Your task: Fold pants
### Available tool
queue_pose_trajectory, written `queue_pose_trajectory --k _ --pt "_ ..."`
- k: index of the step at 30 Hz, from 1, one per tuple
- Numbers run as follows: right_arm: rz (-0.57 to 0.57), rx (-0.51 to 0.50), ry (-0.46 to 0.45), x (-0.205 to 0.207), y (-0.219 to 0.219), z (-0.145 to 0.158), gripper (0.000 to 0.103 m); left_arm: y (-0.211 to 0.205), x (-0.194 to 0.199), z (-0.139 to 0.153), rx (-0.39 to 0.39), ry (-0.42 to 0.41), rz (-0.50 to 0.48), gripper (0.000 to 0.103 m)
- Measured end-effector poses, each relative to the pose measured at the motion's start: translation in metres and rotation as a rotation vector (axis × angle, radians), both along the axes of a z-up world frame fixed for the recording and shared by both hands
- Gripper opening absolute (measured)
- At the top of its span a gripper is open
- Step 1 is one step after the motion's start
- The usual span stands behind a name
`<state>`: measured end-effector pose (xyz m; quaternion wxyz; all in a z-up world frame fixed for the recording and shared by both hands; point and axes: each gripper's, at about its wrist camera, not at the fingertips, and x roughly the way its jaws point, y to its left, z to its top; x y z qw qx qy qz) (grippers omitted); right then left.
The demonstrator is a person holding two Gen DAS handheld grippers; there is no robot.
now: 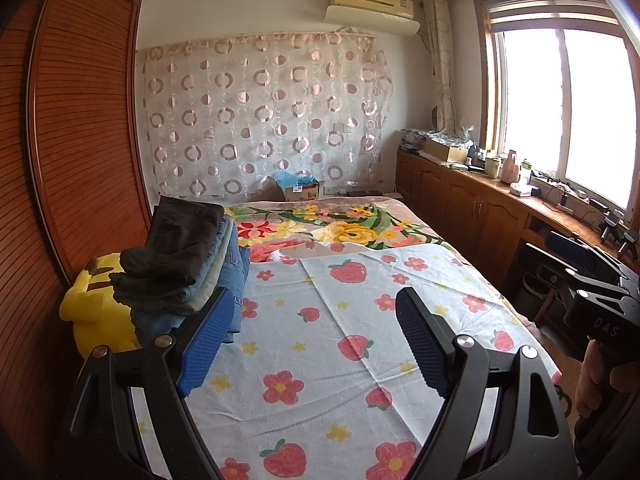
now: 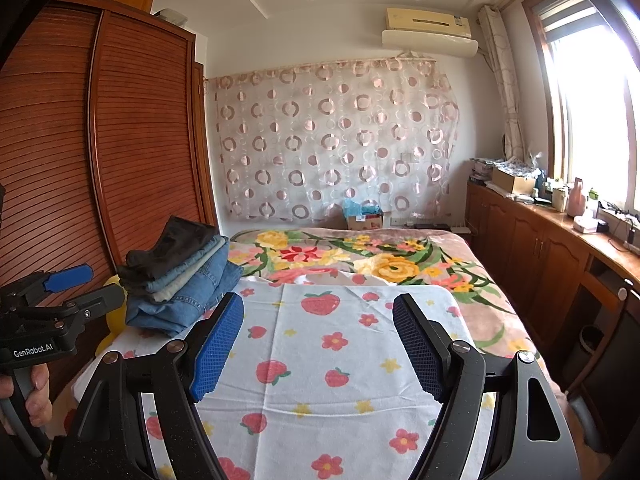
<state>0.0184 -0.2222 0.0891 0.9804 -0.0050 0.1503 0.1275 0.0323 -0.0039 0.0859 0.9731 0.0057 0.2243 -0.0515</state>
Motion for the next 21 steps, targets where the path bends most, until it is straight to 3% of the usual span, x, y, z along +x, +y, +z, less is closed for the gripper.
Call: queue_pose_trajectory --k 21 --pt "-0.002 0.002 -0.003 0.0009 -0.0005 -0.0011 0.079 -0.0005 -0.0002 -0.0005 0.002 0.000 0.000 0.084"
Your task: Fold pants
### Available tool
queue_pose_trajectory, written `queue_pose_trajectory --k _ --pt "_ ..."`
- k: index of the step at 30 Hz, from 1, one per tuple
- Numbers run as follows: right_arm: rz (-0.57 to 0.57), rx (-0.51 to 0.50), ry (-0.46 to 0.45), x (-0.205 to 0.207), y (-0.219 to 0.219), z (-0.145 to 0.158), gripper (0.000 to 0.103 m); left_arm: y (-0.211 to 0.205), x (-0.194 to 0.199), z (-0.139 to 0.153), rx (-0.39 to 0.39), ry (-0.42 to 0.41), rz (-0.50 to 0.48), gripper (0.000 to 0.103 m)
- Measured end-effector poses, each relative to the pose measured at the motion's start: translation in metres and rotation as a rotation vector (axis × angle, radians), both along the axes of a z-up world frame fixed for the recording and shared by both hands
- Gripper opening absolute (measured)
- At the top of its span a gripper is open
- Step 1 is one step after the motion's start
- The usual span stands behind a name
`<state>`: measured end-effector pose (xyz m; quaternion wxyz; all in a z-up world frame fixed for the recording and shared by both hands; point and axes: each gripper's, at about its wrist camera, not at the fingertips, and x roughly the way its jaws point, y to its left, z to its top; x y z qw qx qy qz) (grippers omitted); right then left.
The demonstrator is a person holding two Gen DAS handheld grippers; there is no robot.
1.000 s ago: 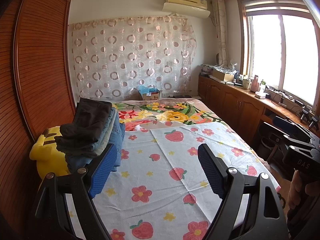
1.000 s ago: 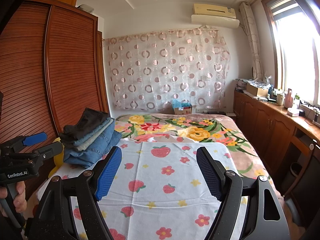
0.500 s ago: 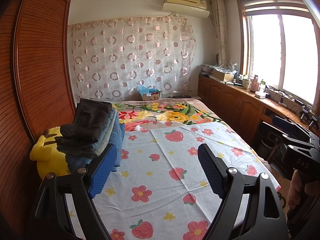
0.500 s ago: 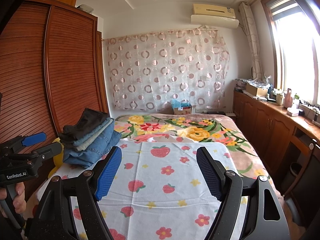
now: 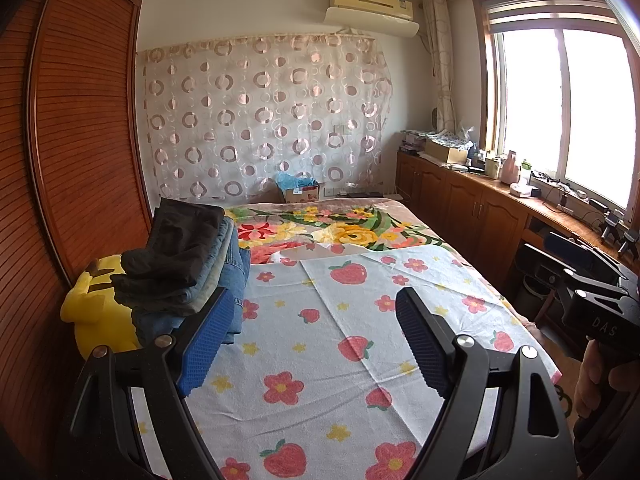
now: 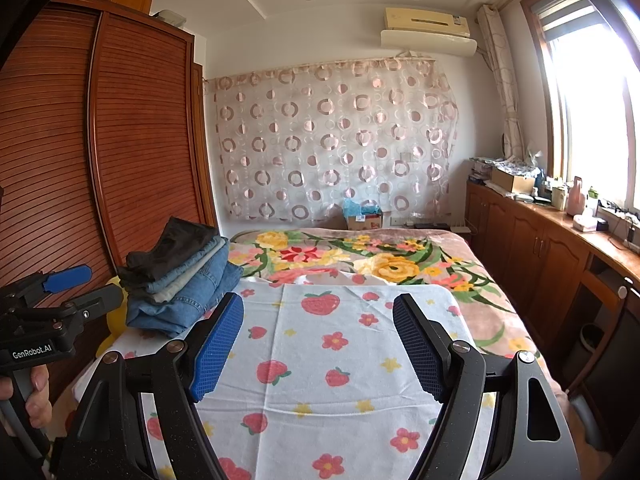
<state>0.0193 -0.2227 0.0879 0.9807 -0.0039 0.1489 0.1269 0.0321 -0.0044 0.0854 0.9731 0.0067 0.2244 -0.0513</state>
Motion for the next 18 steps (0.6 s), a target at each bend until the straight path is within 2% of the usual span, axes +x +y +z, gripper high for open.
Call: queue_pose_trajectory --k 18 --pt "-0.011 0.000 -0.001 -0.0021 0.0028 -0.0015 0.079 0.0023 -0.0029 0.0000 -0.002 0.002 0.002 0.084"
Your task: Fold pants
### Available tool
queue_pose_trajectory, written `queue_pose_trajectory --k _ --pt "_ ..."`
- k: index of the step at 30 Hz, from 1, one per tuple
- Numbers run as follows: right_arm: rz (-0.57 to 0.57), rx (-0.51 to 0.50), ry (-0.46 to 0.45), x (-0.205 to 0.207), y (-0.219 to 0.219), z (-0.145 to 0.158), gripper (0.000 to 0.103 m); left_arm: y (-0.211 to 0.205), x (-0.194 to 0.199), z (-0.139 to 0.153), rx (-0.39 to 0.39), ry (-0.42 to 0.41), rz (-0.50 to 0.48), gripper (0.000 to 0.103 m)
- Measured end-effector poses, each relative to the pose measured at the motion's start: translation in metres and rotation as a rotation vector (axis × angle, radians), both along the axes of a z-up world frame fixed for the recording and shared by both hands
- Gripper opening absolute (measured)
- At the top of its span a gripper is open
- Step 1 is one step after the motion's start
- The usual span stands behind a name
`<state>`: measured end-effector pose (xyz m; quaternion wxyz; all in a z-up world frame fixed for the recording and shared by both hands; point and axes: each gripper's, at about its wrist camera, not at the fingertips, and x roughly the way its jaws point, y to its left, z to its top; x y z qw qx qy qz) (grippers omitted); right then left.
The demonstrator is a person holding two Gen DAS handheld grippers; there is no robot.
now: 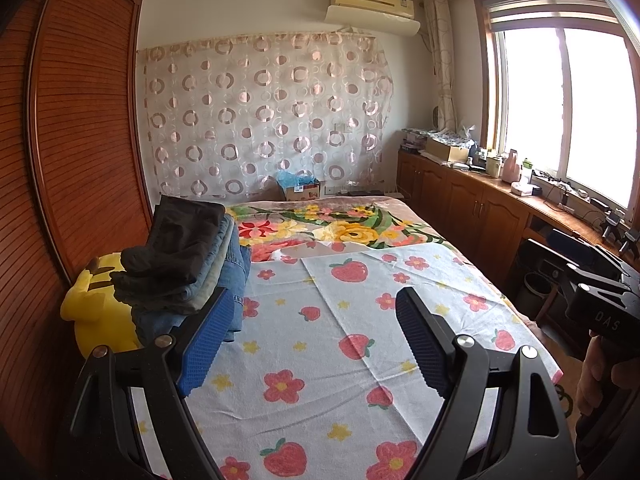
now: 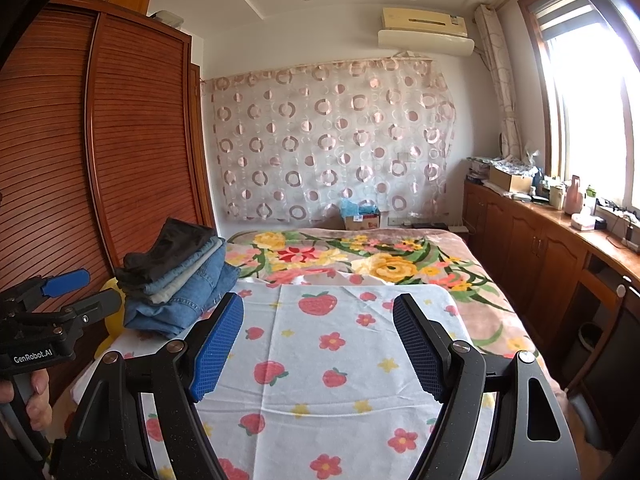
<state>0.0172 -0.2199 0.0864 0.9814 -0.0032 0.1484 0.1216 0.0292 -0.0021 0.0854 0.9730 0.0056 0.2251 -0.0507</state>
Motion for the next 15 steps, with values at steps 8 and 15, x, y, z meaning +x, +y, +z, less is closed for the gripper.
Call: queue_pose_trajectory --k 8,15 --pt "0.000 0.001 0.001 0.0002 -0.0004 -0.0004 0.079 -0.0009 0.0009 -0.0009 -0.001 0.001 0.001 0.084" --pt "0.000 0.000 0.000 0.0001 -0.0004 -0.0008 0.079 -0.0009 0.0012 -0.0010 -0.001 0.000 0.000 0.084"
